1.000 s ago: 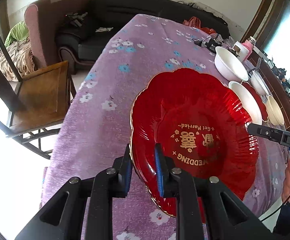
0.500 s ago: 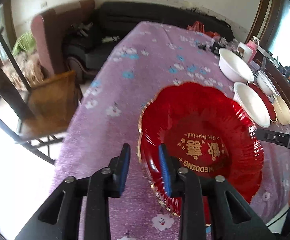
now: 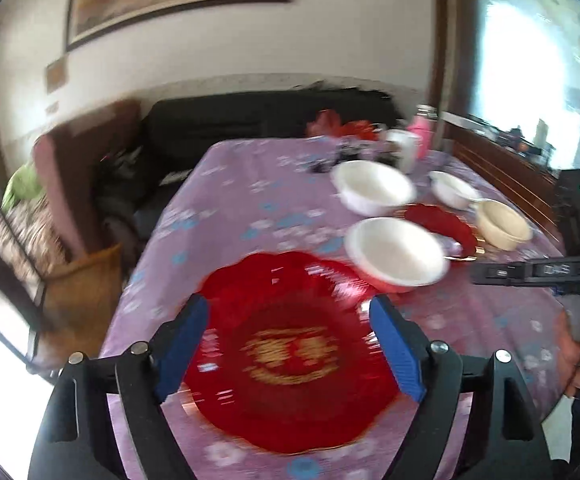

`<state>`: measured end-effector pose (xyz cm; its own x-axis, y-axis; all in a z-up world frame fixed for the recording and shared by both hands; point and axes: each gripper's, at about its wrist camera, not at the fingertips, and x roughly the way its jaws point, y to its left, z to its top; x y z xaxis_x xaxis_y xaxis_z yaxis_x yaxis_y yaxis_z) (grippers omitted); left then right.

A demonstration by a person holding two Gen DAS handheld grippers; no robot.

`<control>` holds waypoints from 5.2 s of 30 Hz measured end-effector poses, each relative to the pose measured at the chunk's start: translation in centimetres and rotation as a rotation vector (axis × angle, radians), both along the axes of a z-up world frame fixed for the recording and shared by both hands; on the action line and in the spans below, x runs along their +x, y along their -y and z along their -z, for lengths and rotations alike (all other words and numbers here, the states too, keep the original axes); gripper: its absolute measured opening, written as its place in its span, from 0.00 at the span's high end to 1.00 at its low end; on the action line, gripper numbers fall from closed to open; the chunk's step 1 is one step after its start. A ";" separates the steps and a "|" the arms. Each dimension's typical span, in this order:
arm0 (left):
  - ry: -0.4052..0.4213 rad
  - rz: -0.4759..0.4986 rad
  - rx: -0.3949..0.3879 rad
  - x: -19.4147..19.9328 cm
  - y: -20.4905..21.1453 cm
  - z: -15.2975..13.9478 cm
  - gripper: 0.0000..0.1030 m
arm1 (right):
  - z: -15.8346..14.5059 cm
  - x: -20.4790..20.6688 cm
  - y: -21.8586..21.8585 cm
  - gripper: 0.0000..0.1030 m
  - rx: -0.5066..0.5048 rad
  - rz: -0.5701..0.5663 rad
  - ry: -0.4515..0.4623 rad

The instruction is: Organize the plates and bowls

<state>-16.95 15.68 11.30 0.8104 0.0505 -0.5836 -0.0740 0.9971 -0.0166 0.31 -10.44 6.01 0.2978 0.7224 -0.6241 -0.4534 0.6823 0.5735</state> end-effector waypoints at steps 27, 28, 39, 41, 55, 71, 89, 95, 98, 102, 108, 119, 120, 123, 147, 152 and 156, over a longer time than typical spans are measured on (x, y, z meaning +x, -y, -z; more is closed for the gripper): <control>-0.319 0.294 0.022 11.0 18.0 10.0 0.15 | 3.2 10.4 14.3 0.74 -0.047 0.425 -0.160; -0.325 0.295 0.015 11.1 17.9 10.0 0.15 | 3.7 10.6 13.9 0.77 -0.051 0.434 -0.163; -0.324 0.314 -0.002 11.2 18.0 9.9 0.15 | 4.2 11.0 12.8 0.92 -0.061 0.425 -0.170; -0.324 0.318 -0.006 11.1 18.0 9.8 0.15 | 3.7 10.2 13.3 0.93 -0.073 0.423 -0.156; -0.357 0.415 -0.122 10.0 17.5 8.4 0.15 | 3.7 0.4 23.2 0.93 -0.105 0.457 -0.179; -0.338 0.419 -0.081 13.9 20.8 6.5 0.31 | 2.8 -1.1 24.7 0.90 -0.090 0.479 -0.083; -0.441 0.446 -0.115 17.6 24.0 9.5 0.73 | 4.2 0.1 24.1 0.90 -0.107 0.463 -0.118; -0.413 0.449 -0.082 16.9 24.3 9.3 0.77 | 4.2 -0.3 23.3 0.91 -0.140 0.468 -0.088; -0.381 0.443 -0.051 16.3 24.4 8.7 0.77 | 3.6 -0.5 22.9 0.91 -0.152 0.466 -0.068; -0.315 0.428 0.003 15.1 24.4 7.4 0.77 | 3.0 -0.7 22.5 0.91 -0.161 0.460 -0.048; -0.259 0.412 0.026 13.9 23.8 6.1 0.77 | 2.2 -1.1 21.7 0.91 -0.157 0.451 -0.024; -0.230 0.377 0.027 12.7 21.9 6.1 0.77 | 1.7 -1.0 19.9 0.91 -0.162 0.420 -0.007; -0.227 0.375 0.029 12.6 21.7 6.1 0.77 | 1.7 -1.0 19.6 0.91 -0.165 0.417 -0.006; -0.214 0.361 0.029 12.2 21.0 5.9 0.77 | 1.4 -1.1 18.8 0.91 -0.170 0.408 0.001; -0.121 0.239 -0.029 9.8 14.2 3.6 0.77 | -1.4 -1.2 11.8 0.91 -0.199 0.310 0.067; -0.107 0.207 -0.045 9.3 12.5 3.1 0.76 | -2.1 -1.1 10.1 0.91 -0.203 0.280 0.084; -0.093 0.173 -0.058 8.4 10.7 2.5 0.74 | -2.8 -1.0 8.1 0.91 -0.204 0.244 0.103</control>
